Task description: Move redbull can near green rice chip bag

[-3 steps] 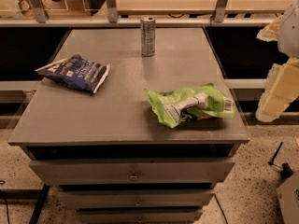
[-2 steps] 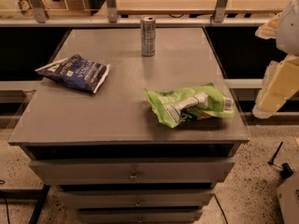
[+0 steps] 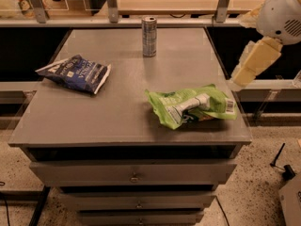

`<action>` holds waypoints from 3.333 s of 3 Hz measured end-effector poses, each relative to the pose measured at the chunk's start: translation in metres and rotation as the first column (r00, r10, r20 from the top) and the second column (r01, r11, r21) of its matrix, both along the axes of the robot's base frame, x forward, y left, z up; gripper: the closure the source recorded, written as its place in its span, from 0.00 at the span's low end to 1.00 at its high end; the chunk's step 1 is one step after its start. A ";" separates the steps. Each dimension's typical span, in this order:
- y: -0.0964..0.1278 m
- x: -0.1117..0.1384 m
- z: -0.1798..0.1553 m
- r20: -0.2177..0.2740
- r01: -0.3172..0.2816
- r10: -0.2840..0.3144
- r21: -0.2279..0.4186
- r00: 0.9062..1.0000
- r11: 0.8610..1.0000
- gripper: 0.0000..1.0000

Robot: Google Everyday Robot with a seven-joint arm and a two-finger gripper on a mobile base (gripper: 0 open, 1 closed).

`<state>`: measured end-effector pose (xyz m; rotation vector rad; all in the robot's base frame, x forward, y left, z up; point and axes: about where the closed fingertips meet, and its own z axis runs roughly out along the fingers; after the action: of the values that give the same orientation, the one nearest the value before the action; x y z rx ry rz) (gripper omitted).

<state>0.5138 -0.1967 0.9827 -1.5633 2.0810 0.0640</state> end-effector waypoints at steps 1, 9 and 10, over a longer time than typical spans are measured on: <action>0.019 0.055 -0.006 0.028 -0.005 0.001 0.145 1.000 0.989 0.00; 0.112 0.287 -0.021 0.102 0.043 -0.198 0.788 0.975 0.615 0.00; 0.130 0.298 -0.028 0.098 0.035 -0.192 0.807 0.976 0.590 0.00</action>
Offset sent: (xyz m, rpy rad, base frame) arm 0.1635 0.0494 -0.0116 0.4423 -0.1256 0.0153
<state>0.8118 -0.0667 0.9549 -0.8175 1.6156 0.7027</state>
